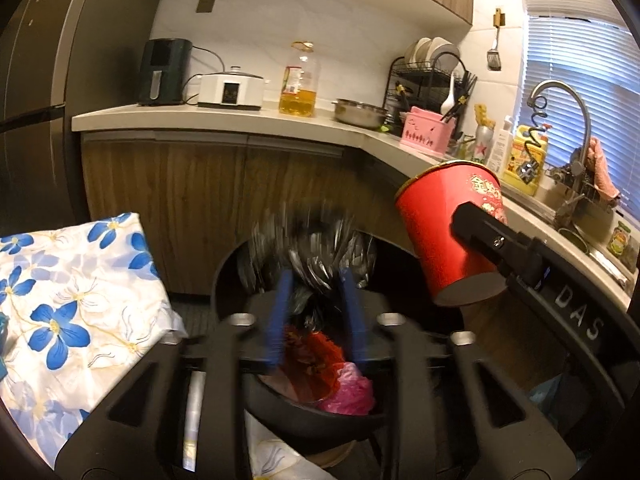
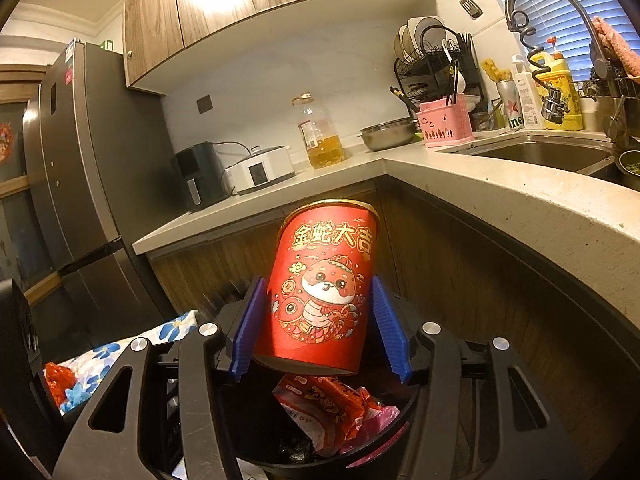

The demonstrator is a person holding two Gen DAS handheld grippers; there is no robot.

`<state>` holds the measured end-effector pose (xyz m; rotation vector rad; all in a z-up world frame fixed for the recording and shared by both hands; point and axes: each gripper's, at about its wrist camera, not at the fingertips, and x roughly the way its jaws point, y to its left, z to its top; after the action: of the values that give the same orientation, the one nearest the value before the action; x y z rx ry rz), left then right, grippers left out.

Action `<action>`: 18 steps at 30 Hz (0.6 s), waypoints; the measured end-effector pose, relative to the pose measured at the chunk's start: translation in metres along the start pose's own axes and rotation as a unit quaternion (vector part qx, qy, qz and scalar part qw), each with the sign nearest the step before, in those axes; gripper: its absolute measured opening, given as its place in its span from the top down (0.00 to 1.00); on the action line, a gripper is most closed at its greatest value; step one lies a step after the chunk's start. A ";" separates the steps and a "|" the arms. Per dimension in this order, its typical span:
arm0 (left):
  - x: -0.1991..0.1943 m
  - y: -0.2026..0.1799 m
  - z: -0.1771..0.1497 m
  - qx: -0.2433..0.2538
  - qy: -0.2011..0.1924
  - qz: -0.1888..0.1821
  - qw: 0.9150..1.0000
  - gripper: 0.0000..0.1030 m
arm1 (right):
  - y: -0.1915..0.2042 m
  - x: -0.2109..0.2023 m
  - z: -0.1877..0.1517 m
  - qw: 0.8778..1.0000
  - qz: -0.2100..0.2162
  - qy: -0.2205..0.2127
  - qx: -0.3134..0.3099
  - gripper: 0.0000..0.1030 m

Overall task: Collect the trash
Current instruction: 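Open both tools to drop the bag and cup into the bin, then move both open tools back toward the table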

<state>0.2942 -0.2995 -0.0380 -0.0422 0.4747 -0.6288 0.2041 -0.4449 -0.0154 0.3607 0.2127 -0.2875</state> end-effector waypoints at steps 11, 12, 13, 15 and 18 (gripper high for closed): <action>-0.029 0.044 -0.005 -0.068 -0.026 0.043 0.996 0.26 | -0.012 -0.002 -0.007 1.000 -0.005 0.017 0.015 0.33; -0.035 0.046 -0.005 -0.067 -0.032 0.051 0.996 0.23 | -0.012 -0.005 -0.007 1.000 -0.004 0.017 0.013 0.32; -0.042 0.047 -0.007 -0.065 -0.039 0.061 0.995 0.21 | -0.010 -0.008 -0.009 1.000 -0.004 0.018 0.009 0.30; -0.054 0.049 -0.008 -0.063 -0.047 0.076 0.994 0.19 | -0.005 -0.014 -0.012 1.000 -0.006 0.017 -0.003 0.28; -0.069 0.049 -0.012 -0.057 -0.053 0.089 0.993 0.17 | 0.004 -0.024 -0.017 1.000 0.002 0.018 -0.015 0.26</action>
<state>0.2676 -0.2186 -0.0285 -0.1393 0.4050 -0.4225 0.1802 -0.4297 -0.0237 0.3367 0.2514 -0.2742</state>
